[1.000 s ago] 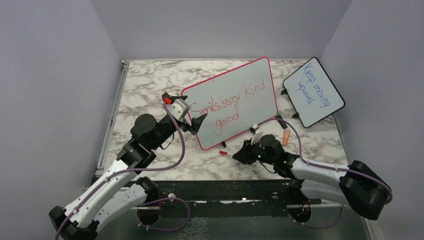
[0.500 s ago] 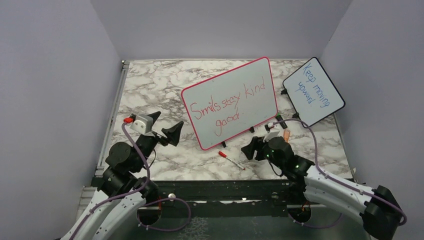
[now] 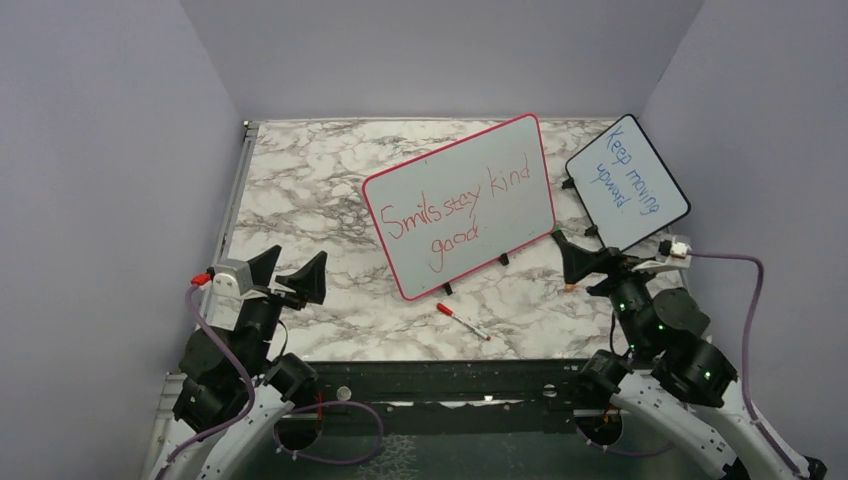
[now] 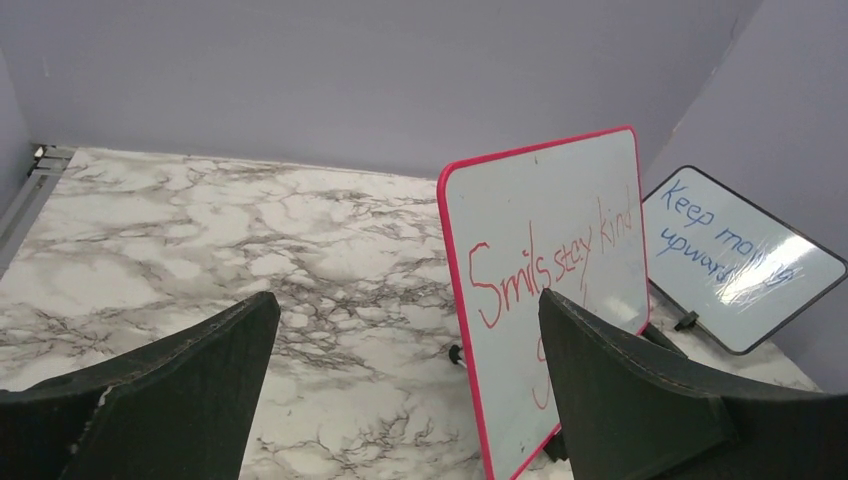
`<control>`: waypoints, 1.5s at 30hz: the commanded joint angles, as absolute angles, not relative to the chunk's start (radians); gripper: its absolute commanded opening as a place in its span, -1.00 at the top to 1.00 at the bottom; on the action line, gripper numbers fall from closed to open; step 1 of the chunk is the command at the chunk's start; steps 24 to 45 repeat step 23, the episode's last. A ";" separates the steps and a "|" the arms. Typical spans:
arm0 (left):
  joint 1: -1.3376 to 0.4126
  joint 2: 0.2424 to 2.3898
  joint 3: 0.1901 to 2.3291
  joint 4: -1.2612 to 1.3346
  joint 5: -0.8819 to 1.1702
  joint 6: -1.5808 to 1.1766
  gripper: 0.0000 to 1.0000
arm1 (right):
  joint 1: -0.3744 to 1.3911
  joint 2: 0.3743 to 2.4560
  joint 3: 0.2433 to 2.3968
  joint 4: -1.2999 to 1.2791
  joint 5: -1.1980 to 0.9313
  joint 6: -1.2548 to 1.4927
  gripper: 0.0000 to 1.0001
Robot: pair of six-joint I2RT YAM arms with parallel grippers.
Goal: Write a sentence on the whiteboard
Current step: Reset both arms
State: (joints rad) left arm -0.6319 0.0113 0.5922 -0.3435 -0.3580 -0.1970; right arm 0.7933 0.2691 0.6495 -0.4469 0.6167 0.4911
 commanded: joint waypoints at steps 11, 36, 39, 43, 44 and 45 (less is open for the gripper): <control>-0.625 0.003 0.638 -0.410 -0.416 -0.315 -0.98 | 0.798 0.029 0.748 -0.669 0.878 0.408 -1.00; -0.580 0.003 0.633 -0.411 -0.388 -0.301 -0.98 | 0.798 0.010 0.734 -0.700 0.917 0.439 -1.00; -0.580 0.003 0.633 -0.411 -0.388 -0.301 -0.98 | 0.798 0.010 0.734 -0.700 0.917 0.439 -1.00; -0.580 0.003 0.633 -0.411 -0.388 -0.301 -0.98 | 0.798 0.010 0.734 -0.700 0.917 0.439 -1.00; -0.580 0.003 0.633 -0.411 -0.388 -0.301 -0.98 | 0.798 0.010 0.734 -0.700 0.917 0.439 -1.00; -0.580 0.003 0.633 -0.411 -0.388 -0.301 -0.98 | 0.798 0.010 0.734 -0.700 0.917 0.439 -1.00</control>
